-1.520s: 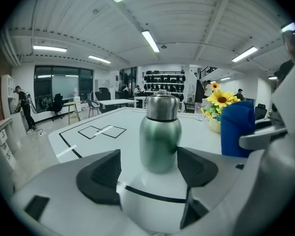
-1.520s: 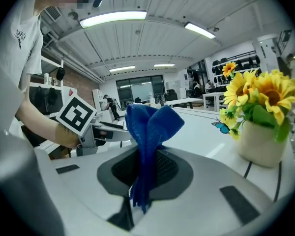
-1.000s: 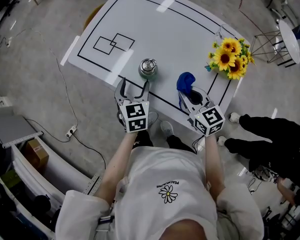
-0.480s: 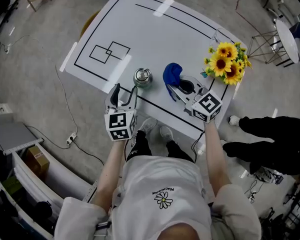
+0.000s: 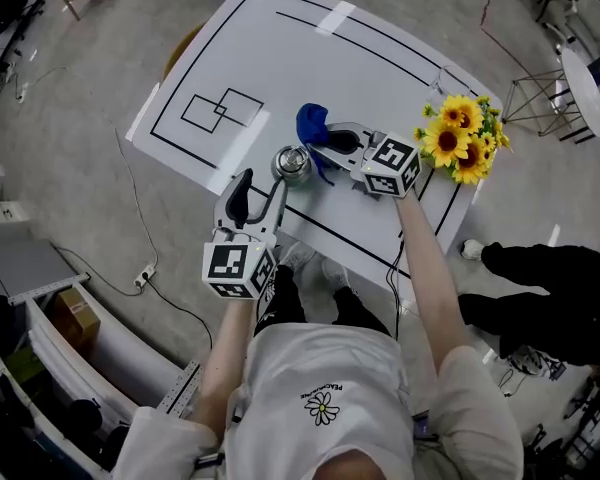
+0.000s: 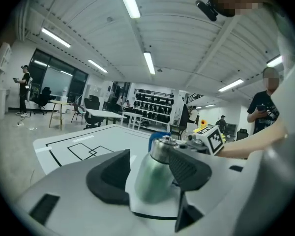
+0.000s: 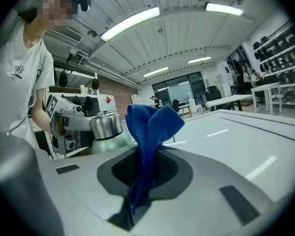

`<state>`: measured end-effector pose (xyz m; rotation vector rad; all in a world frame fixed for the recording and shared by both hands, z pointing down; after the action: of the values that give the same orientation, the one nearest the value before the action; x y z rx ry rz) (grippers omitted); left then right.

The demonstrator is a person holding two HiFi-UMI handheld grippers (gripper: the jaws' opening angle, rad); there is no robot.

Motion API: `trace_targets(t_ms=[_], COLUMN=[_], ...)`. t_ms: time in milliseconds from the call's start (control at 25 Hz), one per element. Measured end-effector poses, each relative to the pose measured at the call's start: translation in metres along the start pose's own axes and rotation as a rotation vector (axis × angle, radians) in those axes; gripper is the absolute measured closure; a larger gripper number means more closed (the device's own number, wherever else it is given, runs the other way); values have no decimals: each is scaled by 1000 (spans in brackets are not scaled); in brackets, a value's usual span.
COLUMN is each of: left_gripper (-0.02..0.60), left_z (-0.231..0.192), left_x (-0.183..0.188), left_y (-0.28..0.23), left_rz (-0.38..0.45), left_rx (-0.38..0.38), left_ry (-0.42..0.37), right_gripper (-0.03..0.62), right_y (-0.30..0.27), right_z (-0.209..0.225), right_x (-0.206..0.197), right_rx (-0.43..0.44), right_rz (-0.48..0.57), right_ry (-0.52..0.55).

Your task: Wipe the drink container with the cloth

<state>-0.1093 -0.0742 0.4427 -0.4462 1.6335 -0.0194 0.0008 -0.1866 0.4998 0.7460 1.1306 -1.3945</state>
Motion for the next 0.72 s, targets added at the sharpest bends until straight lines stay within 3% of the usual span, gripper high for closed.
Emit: trace_targets(t_ms=[120, 240, 440, 720], left_gripper=[322, 319, 353, 356], left_z=[14, 26, 26, 27], left_x=[17, 25, 18, 17], left_y=[1, -11, -27, -30], left_rz=[18, -25, -160, -172], left_rx=[-66, -115, -96, -102], left_ry=[-81, -168, -214, -215], right_gripper=[553, 553, 553, 553], right_y=[-8, -9, -16, -12], right_z=[-2, -5, -5, -7], right_x=[-4, -3, -1, 0], right_rx=[27, 65, 192, 400], right_rz=[-21, -25, -72, -160], right_ry=[3, 14, 30, -4])
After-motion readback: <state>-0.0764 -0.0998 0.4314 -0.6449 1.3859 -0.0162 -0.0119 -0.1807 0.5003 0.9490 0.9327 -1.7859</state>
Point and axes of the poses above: the fingertips, and each gripper's own axes: y backward along the fingers, z to its right, x out of its top, the point moved 4 cm from there along y, backward along the fingers, and after that the axes turned 6 degrees about -y, right-handed, at the moved point
